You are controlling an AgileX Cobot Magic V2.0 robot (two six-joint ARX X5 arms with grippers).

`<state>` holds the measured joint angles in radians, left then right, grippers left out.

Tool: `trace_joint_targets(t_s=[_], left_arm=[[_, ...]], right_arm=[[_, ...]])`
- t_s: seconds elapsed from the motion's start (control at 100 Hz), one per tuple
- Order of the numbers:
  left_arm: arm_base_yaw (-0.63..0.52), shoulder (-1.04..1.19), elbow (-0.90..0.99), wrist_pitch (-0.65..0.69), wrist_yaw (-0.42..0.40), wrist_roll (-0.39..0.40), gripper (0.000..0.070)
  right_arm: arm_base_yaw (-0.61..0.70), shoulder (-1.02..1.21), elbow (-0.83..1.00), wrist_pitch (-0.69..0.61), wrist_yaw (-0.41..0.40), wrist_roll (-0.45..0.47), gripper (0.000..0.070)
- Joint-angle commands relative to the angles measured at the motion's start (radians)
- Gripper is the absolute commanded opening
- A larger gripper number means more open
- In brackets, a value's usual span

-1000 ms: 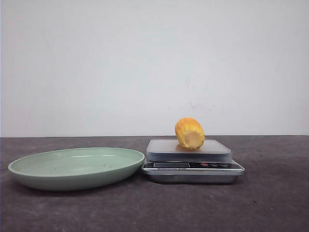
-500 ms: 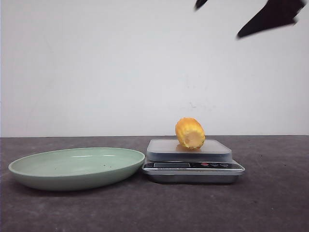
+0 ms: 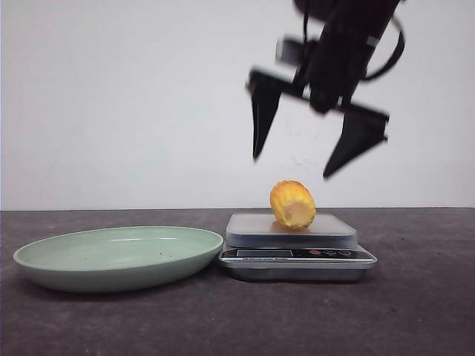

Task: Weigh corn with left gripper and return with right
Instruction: 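Lower the right gripper onto the corn on the scale and grasp it, then lift the corn with the right gripper and carry it over the plate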

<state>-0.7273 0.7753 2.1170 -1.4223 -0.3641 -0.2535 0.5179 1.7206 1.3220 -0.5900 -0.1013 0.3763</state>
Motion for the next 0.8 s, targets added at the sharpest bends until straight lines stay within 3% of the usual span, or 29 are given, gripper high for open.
trace_joint_targets(t_s=[0.0, 0.05, 0.1, 0.13, 0.2, 0.38, 0.52, 0.79], left_arm=[[-0.008, 0.002, 0.016, -0.036, -0.002, 0.008, 0.0700], [-0.008, 0.002, 0.013, -0.036, -0.002, 0.009, 0.0700], [-0.008, 0.002, 0.010, -0.036, -0.002, 0.011, 0.0700], [-0.008, 0.002, 0.007, -0.036, -0.002, 0.013, 0.0700], [-0.008, 0.002, 0.000, -0.036, -0.002, 0.026, 0.0700], [-0.008, 0.002, -0.031, -0.036, -0.002, 0.051, 0.0700], [-0.008, 0.002, -0.053, -0.036, -0.002, 0.059, 0.0700], [-0.008, 0.002, -0.082, -0.036, -0.013, 0.080, 0.0700]], right_arm=[[0.013, 0.053, 0.021, -0.004, 0.024, 0.023, 0.0700], [0.017, 0.082, 0.021, -0.014, 0.041, 0.026, 0.0641], [0.019, 0.105, 0.021, -0.026, 0.058, 0.028, 0.0512], [0.023, 0.118, 0.021, -0.031, 0.058, 0.028, 0.0380], [0.034, 0.133, 0.021, -0.035, 0.053, 0.024, 0.0000], [0.058, 0.106, 0.023, 0.017, 0.091, 0.009, 0.0006], [0.081, 0.021, 0.067, 0.043, 0.164, -0.001, 0.0006], [0.182, -0.109, 0.254, 0.169, 0.157, -0.029, 0.0006]])
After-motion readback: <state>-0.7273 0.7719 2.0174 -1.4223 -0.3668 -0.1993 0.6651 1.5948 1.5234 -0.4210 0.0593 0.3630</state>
